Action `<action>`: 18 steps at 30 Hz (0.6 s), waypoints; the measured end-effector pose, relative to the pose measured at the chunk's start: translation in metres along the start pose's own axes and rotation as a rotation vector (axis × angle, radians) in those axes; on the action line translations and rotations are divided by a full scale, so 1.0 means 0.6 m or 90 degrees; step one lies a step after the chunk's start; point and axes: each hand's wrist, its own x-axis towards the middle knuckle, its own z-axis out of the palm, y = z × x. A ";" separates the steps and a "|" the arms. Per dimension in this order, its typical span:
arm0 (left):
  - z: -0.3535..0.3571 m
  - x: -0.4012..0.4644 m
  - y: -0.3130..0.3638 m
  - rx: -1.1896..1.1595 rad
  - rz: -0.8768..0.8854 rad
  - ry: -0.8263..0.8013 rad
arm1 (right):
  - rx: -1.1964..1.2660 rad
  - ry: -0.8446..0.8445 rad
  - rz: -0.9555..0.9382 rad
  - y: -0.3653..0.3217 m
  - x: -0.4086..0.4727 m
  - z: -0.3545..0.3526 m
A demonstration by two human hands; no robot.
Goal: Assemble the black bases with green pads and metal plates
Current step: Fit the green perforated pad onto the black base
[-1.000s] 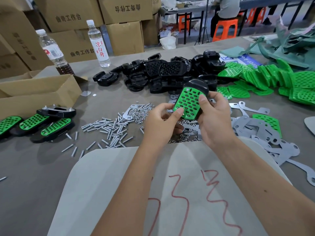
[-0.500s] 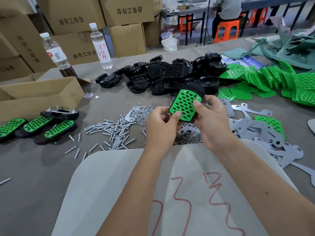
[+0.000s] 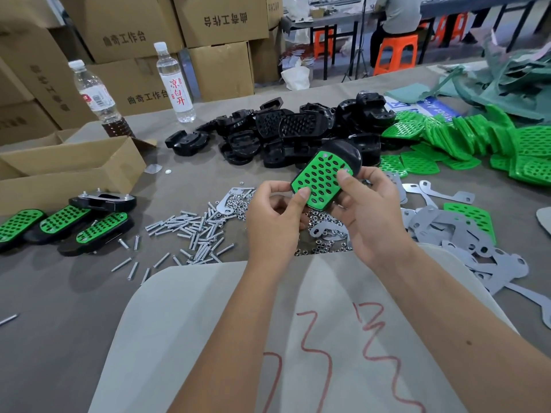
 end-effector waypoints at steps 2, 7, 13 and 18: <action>-0.005 0.000 0.001 0.011 0.009 0.022 | -0.017 0.002 -0.003 0.002 0.001 0.002; -0.003 -0.009 0.007 0.074 0.059 0.032 | -0.058 0.038 -0.052 0.012 0.003 0.002; 0.006 -0.018 0.016 0.210 0.189 -0.018 | -0.213 0.097 -0.156 0.025 -0.004 0.002; 0.011 -0.019 0.018 0.184 0.203 -0.103 | -0.135 -0.078 -0.099 0.017 -0.007 0.005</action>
